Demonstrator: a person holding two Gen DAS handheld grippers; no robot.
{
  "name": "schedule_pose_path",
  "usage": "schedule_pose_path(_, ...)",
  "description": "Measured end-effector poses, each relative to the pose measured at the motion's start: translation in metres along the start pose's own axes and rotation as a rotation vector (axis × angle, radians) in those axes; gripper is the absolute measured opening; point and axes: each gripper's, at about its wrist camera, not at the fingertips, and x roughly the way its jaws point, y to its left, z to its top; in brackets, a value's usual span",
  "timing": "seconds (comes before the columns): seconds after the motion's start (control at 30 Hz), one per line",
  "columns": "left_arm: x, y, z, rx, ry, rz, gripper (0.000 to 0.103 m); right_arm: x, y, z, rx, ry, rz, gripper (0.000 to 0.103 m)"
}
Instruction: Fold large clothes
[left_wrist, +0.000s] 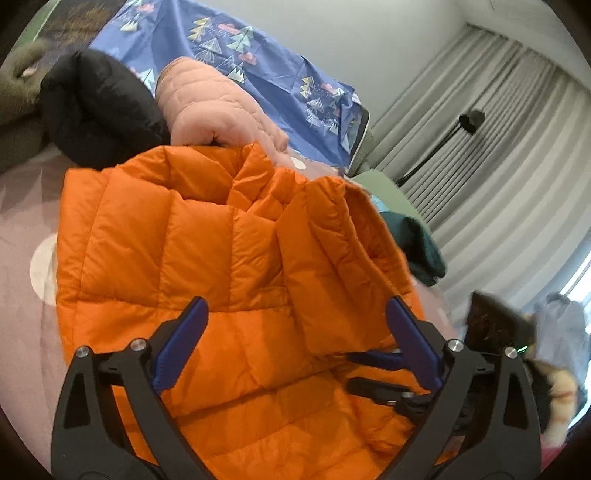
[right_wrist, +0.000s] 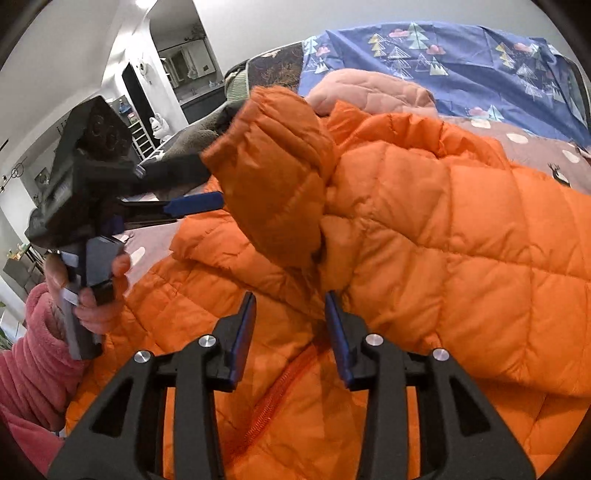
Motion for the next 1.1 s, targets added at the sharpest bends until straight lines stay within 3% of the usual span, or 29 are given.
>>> schedule_pose_path(0.13,-0.002,-0.004,0.001,0.020,-0.013,-0.021,0.101,0.006,0.005,-0.010,0.039,0.018,0.011,0.039)
schedule_pose_path(0.27,0.028,-0.012,-0.002,0.078,0.058,0.052,0.097,0.015,0.005,-0.014,0.034,0.039,-0.002,0.039)
schedule_pose_path(0.3,0.035,-0.015,-0.003,0.114,0.059,0.095,0.070,0.015,0.006,-0.013,0.028,0.038,-0.008,0.039)
schedule_pose_path(0.33,0.041,-0.017,-0.003,0.142,0.070,0.115,0.029,0.011,0.007,-0.013,0.020,0.032,-0.015,0.039)
schedule_pose_path(0.37,0.049,-0.019,-0.001,0.159,0.107,0.130,0.016,0.005,0.009,-0.011,0.009,0.020,-0.022,0.039)
schedule_pose_path(0.4,0.049,-0.020,0.001,0.150,0.107,0.146,0.013,-0.005,0.010,-0.009,-0.005,-0.007,-0.023,0.039)
schedule_pose_path(0.57,-0.005,-0.043,0.022,0.229,-0.061,0.195,0.012,-0.076,-0.013,0.001,0.029,-0.200,-0.073,0.046)
schedule_pose_path(0.63,-0.025,-0.044,0.026,0.264,-0.098,0.251,0.013,-0.096,-0.035,0.002,0.095,-0.261,-0.163,0.048)
schedule_pose_path(0.73,-0.025,-0.020,0.018,0.299,-0.070,0.414,0.025,-0.083,-0.071,-0.007,0.186,-0.196,-0.343,0.048)
schedule_pose_path(0.83,0.008,0.018,-0.001,0.318,0.034,0.599,0.031,-0.049,-0.093,-0.024,0.227,-0.078,-0.394,0.048)
schedule_pose_path(0.93,0.029,0.027,-0.018,0.364,0.063,0.670,0.036,-0.048,-0.083,-0.024,0.179,-0.077,-0.444,0.049)
schedule_pose_path(1.0,0.027,0.017,-0.016,0.399,0.055,0.709,0.036,-0.054,-0.075,-0.021,0.149,-0.078,-0.469,0.049)
schedule_pose_path(1.1,0.006,0.003,-0.008,0.425,0.002,0.755,0.046,-0.077,-0.071,-0.018,0.130,-0.127,-0.477,0.049)
